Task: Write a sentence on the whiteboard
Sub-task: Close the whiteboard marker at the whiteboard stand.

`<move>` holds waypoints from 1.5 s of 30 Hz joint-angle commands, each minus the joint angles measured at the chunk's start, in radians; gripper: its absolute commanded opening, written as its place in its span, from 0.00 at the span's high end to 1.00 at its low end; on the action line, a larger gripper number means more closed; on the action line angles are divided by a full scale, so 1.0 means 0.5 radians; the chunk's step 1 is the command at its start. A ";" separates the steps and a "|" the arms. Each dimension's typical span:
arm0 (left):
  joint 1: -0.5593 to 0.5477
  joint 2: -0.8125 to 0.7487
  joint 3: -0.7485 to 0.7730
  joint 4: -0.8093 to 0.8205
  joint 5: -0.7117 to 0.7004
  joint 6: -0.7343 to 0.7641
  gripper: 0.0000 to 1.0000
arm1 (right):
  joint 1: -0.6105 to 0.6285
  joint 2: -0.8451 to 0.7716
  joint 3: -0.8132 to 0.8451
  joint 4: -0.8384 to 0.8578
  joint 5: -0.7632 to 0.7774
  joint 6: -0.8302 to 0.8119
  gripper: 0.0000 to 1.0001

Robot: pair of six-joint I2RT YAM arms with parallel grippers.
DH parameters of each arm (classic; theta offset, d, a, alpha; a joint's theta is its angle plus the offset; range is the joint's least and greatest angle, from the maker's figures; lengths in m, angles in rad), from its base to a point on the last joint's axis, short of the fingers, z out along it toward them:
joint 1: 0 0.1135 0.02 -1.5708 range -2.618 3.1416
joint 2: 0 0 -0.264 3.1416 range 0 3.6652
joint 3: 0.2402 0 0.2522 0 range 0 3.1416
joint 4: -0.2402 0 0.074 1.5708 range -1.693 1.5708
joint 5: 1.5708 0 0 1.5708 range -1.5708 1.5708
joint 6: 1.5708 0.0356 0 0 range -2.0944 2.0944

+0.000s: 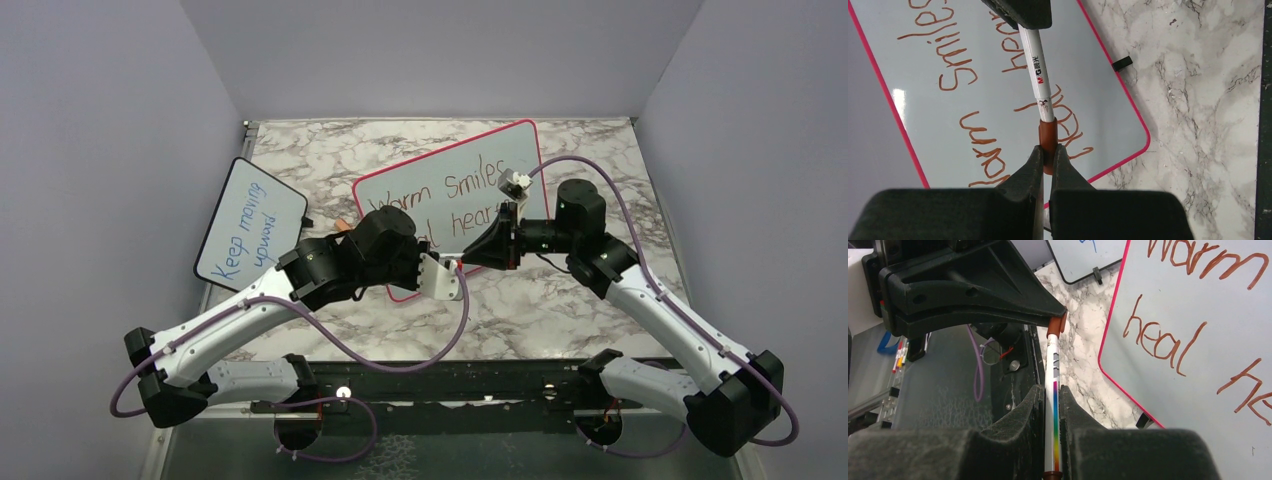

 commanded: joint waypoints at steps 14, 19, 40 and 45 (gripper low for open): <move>-0.345 0.175 0.231 0.241 -0.106 -0.206 1.00 | -0.004 0.090 0.052 0.048 -0.014 0.028 1.00; -0.352 0.139 0.154 0.439 -0.039 -0.262 1.00 | -0.004 0.088 0.009 0.132 -0.015 0.103 1.00; -0.423 0.107 -0.102 0.939 0.058 -0.084 1.00 | -0.002 0.270 0.069 0.116 -0.015 0.407 1.00; -0.431 0.061 -0.215 0.991 -0.022 -0.077 1.00 | -0.004 0.251 0.060 -0.009 0.127 0.336 1.00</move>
